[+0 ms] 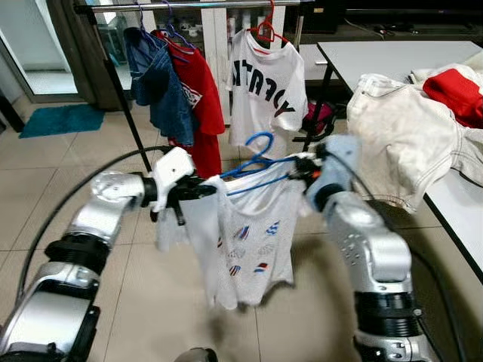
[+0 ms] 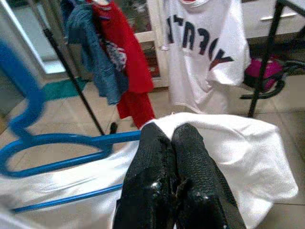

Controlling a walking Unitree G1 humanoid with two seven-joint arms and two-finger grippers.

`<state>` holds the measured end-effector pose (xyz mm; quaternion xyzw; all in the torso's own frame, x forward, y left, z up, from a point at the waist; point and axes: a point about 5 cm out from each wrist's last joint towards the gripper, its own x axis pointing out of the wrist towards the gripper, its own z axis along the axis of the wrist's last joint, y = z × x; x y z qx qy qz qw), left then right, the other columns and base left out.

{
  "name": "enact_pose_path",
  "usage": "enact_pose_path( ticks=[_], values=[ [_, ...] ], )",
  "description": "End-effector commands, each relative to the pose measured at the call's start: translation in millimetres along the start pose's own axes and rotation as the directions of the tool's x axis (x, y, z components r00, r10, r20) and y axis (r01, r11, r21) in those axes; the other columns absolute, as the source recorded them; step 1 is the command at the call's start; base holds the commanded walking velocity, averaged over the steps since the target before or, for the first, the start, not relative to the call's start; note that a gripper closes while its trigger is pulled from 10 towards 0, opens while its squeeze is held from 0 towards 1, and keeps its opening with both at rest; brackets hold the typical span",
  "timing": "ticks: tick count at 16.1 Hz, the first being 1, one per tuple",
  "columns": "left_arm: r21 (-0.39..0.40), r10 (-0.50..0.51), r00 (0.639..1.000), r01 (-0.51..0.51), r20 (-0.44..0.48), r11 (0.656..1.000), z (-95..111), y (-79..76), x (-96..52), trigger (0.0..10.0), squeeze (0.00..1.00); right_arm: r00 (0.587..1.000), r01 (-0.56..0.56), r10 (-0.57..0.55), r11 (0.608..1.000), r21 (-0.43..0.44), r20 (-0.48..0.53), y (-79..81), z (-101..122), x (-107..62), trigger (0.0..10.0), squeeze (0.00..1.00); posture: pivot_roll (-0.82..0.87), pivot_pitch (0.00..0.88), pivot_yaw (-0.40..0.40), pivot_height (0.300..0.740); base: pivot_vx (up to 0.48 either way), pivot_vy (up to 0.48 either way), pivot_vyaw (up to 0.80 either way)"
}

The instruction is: Hang hanger

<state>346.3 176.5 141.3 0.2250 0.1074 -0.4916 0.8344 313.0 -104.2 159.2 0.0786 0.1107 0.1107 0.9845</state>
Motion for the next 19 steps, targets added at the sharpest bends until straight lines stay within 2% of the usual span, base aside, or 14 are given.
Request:
enact_pose_path(
  ticks=[1,4,7,8,9,10,11,12,14,15,16,17,18,19],
  values=[
    [0.031,0.035,0.999,-0.035,-0.008,0.999,7.0,6.9,1.1,0.0,0.0,0.999,-0.036,0.036,0.999,-0.005,0.015,7.3,5.0,-3.5,0.0,0.0,-0.19,0.0,0.056,0.74,0.0,0.0,0.0],
    [0.009,0.028,0.999,-0.029,0.031,1.0,12.6,5.6,9.5,0.0,0.0,0.997,-0.073,0.072,0.997,-0.035,-0.026,14.5,-4.6,-5.5,0.0,0.0,-0.19,0.0,0.058,0.74,0.0,0.0,0.0],
    [0.01,0.037,0.999,-0.037,0.024,0.999,11.9,5.0,13.0,0.0,0.0,0.994,-0.103,0.102,0.994,-0.041,-0.024,18.1,-3.8,-5.9,0.0,0.0,-0.19,0.0,0.06,0.74,0.0,0.0,0.0],
    [0.008,0.04,0.999,-0.04,0.03,0.999,12.5,5.7,13.7,0.0,0.0,0.988,-0.145,0.141,0.986,-0.083,-0.055,22.2,-7.1,-7.0,2.5,0.0,-0.19,0.0,0.06,0.74,0.0,0.0,0.0],
    [0.006,0.031,0.999,-0.031,0.045,0.999,14.7,6.2,13.2,0.0,0.0,0.989,-0.138,0.129,0.982,-0.127,-0.079,21.6,-11.1,-7.1,10.0,0.0,-0.19,0.0,0.06,0.74,0.0,0.0,0.0],
    [0.007,0.028,0.998,-0.029,0.047,1.0,15.0,6.3,12.9,0.0,0.0,0.989,-0.13,0.121,0.983,-0.129,-0.08,20.9,-11.8,-6.9,10.0,0.0,-0.19,0.0,0.06,0.74,0.0,0.0,0.0],
    [0.007,0.023,0.998,-0.023,0.058,1.0,16.1,7.5,10.3,0.0,0.0,0.99,-0.129,0.118,0.981,-0.144,-0.08,18.0,-12.4,-7.6,10.0,0.14,-0.19,0.0,0.059,0.74,0.0,0.0,0.0],
    [0.009,0.019,0.998,-0.019,0.061,1.0,15.9,8.7,7.4,0.0,0.0,0.989,-0.141,0.132,0.978,-0.154,-0.065,14.9,-9.5,-8.7,10.0,1.0,-0.19,0.0,0.058,0.74,0.0,0.0,0.0],
    [0.014,0.003,0.998,-0.004,0.069,1.0,15.5,10.3,1.9,0.0,0.0,0.977,-0.211,0.206,0.957,-0.201,-0.044,4.6,0.1,-14.3,10.0,1.0,-0.18,0.0,0.055,0.74,0.0,0.0,0.0],
    [0.017,-0.002,0.998,0.001,0.067,1.0,15.1,11.5,-1.0,0.0,0.0,0.951,-0.308,0.305,0.924,-0.228,-0.046,2.1,5.3,-21.0,10.0,1.0,-0.18,0.0,0.055,0.74,0.0,0.0,0.0],
    [0.026,-0.019,0.998,0.017,0.066,1.0,14.8,12.4,-5.0,0.0,0.0,0.913,-0.401,0.405,0.862,-0.311,-0.056,-5.0,13.8,-32.5,10.0,1.0,-0.19,0.0,0.055,0.74,0.0,0.0,0.0],
    [0.03,-0.026,0.997,0.024,0.067,0.999,14.8,12.4,-6.1,0.0,0.0,0.901,-0.424,0.43,0.841,-0.335,-0.062,-7.4,16.2,-36.2,10.0,1.0,-0.19,0.0,0.055,0.74,0.0,0.0,0.0],
    [0.037,-0.05,0.996,0.047,0.077,0.998,15.3,13.2,-11.3,0.0,0.0,0.854,-0.503,0.514,0.769,-0.396,-0.087,-17.5,28.1,-49.3,10.0,1.0,-0.19,0.0,0.055,0.74,0.0,0.0,0.0],
    [0.043,-0.059,0.995,0.056,0.083,0.998,16.0,13.2,-12.8,0.0,0.0,0.842,-0.52,0.532,0.75,-0.409,-0.093,-20.2,31.5,-52.3,10.0,1.0,-0.19,0.0,0.055,0.74,0.0,0.0,0.0]
  ],
)
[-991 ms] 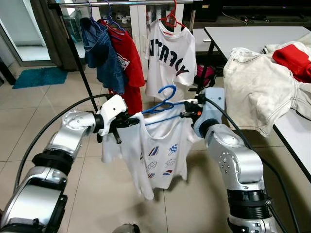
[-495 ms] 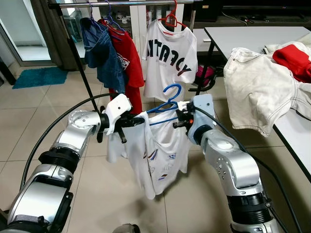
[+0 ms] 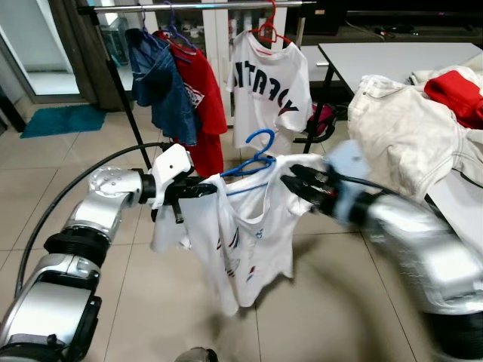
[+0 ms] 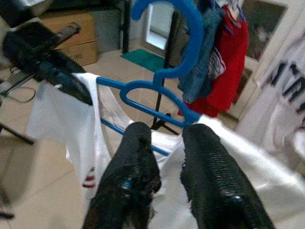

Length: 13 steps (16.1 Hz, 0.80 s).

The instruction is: Hang hanger

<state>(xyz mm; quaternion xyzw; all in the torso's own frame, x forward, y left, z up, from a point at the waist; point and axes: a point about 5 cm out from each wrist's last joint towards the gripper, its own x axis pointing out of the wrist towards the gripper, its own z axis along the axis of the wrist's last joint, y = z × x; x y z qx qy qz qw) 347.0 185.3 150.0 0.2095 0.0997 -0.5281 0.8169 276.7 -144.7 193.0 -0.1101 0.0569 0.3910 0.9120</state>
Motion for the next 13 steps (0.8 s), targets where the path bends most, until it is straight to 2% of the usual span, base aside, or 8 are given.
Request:
enact_pose_path(
  ticks=[1,3,4,5,8,11,13],
  values=[
    [0.051,-0.01,0.998,0.007,0.06,0.999,14.4,5.3,-5.6,0.0,0.0,0.997,-0.064,0.065,0.998,-0.013,0.052,0.4,9.5,-3.8,10.0,1.0,-0.19,0.0,0.056,0.74,0.0,0.0,0.0],
    [0.061,-0.111,0.989,0.105,0.099,0.993,17.5,-0.8,-11.1,0.0,0.0,0.984,-0.16,0.164,0.986,-0.051,0.076,-3.2,17.0,-6.7,10.0,1.0,-0.19,0.0,0.059,0.74,0.0,0.0,0.0],
    [0.068,-0.166,0.981,0.159,0.1,0.985,18.0,-5.0,-12.2,0.0,0.0,0.973,-0.216,0.221,0.974,-0.072,0.071,-4.0,19.5,-6.6,10.0,0.55,-0.19,0.0,0.058,0.74,0.0,0.0,0.0],
    [0.078,-0.199,0.974,0.191,0.106,0.978,19.1,-7.5,-12.7,0.0,0.0,0.961,-0.268,0.273,0.959,-0.093,0.04,-3.6,19.5,-4.7,10.0,0.0,-0.19,0.0,0.057,0.74,0.0,0.0,0.0],
    [0.096,-0.254,0.961,0.244,0.112,0.965,22.5,-11.9,-11.0,0.0,0.0,0.949,-0.311,0.314,0.944,-0.111,0.012,-3.5,18.1,1.9,10.0,0.0,-0.19,0.0,0.05,0.74,0.0,0.0,0.0],
    [0.109,-0.292,0.947,0.279,0.133,0.954,28.2,-15.0,-7.1,0.0,0.0,0.92,-0.391,0.39,0.911,-0.13,-0.03,-0.6,12.6,9.0,10.0,0.0,-0.18,0.0,0.046,0.74,0.0,0.0,0.0],
    [0.127,-0.321,0.938,0.305,0.133,0.944,33.8,-15.2,-6.4,0.0,0.0,0.915,-0.403,0.398,0.904,-0.14,-0.066,-2.5,7.8,15.3,10.0,0.0,-0.16,0.0,0.047,0.74,0.0,0.0,0.0]
  ],
)
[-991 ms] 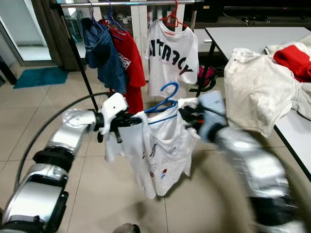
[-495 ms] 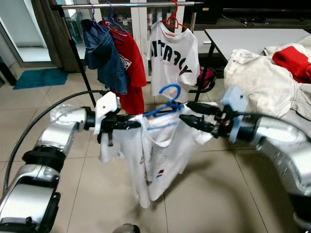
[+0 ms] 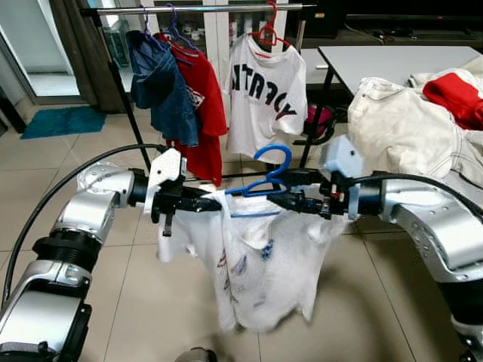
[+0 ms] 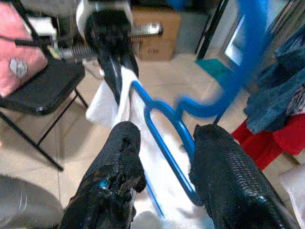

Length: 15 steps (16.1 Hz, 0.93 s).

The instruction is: Hang hanger

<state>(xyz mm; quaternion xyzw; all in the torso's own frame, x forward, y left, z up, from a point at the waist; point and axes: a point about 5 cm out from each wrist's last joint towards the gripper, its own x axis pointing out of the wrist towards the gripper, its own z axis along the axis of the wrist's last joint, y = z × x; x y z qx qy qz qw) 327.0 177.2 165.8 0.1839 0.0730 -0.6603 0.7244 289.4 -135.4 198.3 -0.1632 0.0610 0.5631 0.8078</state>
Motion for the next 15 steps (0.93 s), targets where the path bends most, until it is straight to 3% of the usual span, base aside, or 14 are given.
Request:
enact_pose_path(
  ticks=[1,2,3,4,10,13,15],
  values=[
    [0.064,-0.017,0.999,0.015,0.028,0.998,15.1,4.1,1.7,0.0,0.0,1.0,-0.029,0.029,1.0,-0.009,-0.006,-1.0,0.7,4.9,10.0,0.0,-0.16,0.0,0.055,0.74,0.0,0.0,0.0],
    [0.065,-0.016,1.0,0.014,0.026,0.998,15.2,4.6,2.2,0.0,0.0,0.999,-0.032,0.032,0.999,-0.008,-0.003,-2.1,0.4,5.5,10.0,0.0,-0.16,0.0,0.058,0.74,0.0,0.0,0.0],
    [0.064,-0.017,1.0,0.015,0.023,0.998,14.6,4.4,2.1,0.0,0.0,0.999,-0.037,0.037,0.999,-0.009,-0.007,-2.5,-0.9,6.8,5.3,0.0,-0.16,0.0,0.064,0.74,0.0,0.0,0.0],
    [0.066,-0.022,1.0,0.021,0.023,0.998,16.4,5.1,3.4,0.0,0.0,0.998,-0.052,0.052,0.999,-0.005,-0.025,-4.2,-4.1,6.5,0.0,0.0,-0.16,0.0,0.067,0.74,0.0,0.0,0.0],
    [0.078,0.078,0.996,-0.08,0.031,0.994,16.7,8.8,-4.3,0.0,0.0,0.98,-0.191,0.194,0.98,0.055,-0.052,9.6,-13.3,7.8,0.0,0.0,-0.15,0.0,0.022,0.74,0.0,0.0,0.0],
    [0.064,0.122,0.993,-0.122,-0.002,0.99,5.6,8.9,-4.2,0.0,0.0,0.98,-0.188,0.193,0.979,0.079,-0.056,14.0,-19.5,7.4,0.0,0.0,-0.15,0.0,0.02,0.74,0.0,0.0,0.0],
    [0.044,0.141,0.99,-0.142,0.032,0.989,6.0,8.1,-1.9,0.0,0.0,0.982,-0.183,0.187,0.978,0.105,-0.032,18.7,-20.6,7.5,0.0,0.0,-0.16,0.0,0.016,0.74,0.0,0.0,0.0]
  ],
)
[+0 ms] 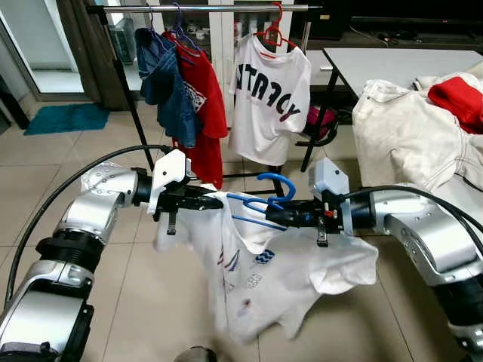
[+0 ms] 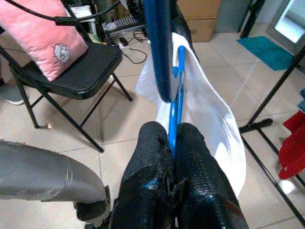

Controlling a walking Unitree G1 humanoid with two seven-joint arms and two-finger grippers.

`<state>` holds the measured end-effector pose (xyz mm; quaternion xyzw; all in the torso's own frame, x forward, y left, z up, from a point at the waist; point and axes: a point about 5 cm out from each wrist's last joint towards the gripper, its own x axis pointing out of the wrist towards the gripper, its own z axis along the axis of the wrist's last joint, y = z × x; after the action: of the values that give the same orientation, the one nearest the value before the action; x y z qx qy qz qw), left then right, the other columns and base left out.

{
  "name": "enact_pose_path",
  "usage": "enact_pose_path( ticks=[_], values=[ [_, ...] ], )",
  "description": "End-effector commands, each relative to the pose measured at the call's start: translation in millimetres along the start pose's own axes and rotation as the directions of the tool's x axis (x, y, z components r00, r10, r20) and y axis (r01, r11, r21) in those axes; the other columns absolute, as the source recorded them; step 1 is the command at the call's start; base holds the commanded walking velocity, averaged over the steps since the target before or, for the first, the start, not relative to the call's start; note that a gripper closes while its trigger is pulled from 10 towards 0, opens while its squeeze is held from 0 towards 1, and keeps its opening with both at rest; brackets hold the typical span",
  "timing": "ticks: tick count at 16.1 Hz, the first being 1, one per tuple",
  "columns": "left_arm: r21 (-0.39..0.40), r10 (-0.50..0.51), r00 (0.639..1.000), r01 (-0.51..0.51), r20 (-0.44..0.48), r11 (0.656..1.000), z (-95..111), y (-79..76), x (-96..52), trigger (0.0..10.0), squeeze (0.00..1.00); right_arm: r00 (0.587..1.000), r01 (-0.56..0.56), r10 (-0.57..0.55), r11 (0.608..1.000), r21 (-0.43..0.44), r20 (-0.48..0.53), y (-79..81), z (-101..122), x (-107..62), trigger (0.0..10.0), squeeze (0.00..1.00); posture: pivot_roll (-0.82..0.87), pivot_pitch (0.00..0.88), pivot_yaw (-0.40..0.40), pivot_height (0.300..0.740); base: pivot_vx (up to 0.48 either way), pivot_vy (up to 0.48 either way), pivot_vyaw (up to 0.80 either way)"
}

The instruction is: Hang hanger

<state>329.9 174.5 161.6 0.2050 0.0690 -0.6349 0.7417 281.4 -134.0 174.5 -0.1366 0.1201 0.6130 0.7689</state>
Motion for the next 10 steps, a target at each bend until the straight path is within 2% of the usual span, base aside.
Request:
enact_pose_path(
  ticks=[1,2,3,7,10],
  values=[
    [0.013,0.103,0.993,-0.104,0.063,0.995,7.4,6.3,-5.8,10.0,0.0,1.0,-0.026,0.025,0.999,0.02,0.01,6.4,-1.9,4.9,0.0,0.0,-0.16,0.0,0.012,0.74,0.0,0.0,0.0],
    [-0.006,0.102,0.991,-0.102,0.088,0.995,7.7,5.3,-6.3,10.0,0.0,1.0,-0.014,0.014,0.999,0.03,0.01,6.9,-3.5,5.8,0.0,0.0,-0.16,0.0,0.01,0.74,0.0,0.0,0.0],
    [-0.012,0.09,0.99,-0.089,0.106,0.996,8.6,4.2,-7.0,10.0,1.0,1.0,-0.008,0.007,0.999,0.032,0.009,7.1,-4.4,6.0,0.0,0.0,-0.16,0.0,0.01,0.74,0.0,0.0,0.0],
    [0.005,0.047,0.983,-0.048,0.178,0.999,20.8,0.6,-12.5,10.0,1.0,1.0,0.004,-0.005,0.994,0.11,0.013,14.6,-13.3,2.5,0.0,0.0,-0.15,0.0,-0.016,0.74,0.0,0.0,0.0],
    [0.016,-0.016,0.986,0.013,0.167,1.0,25.9,-5.2,-9.9,10.0,1.0,1.0,0.024,-0.026,0.992,0.126,0.017,17.6,-16.3,1.1,0.0,0.0,-0.15,0.0,-0.023,0.74,0.0,0.0,0.0]
  ],
)
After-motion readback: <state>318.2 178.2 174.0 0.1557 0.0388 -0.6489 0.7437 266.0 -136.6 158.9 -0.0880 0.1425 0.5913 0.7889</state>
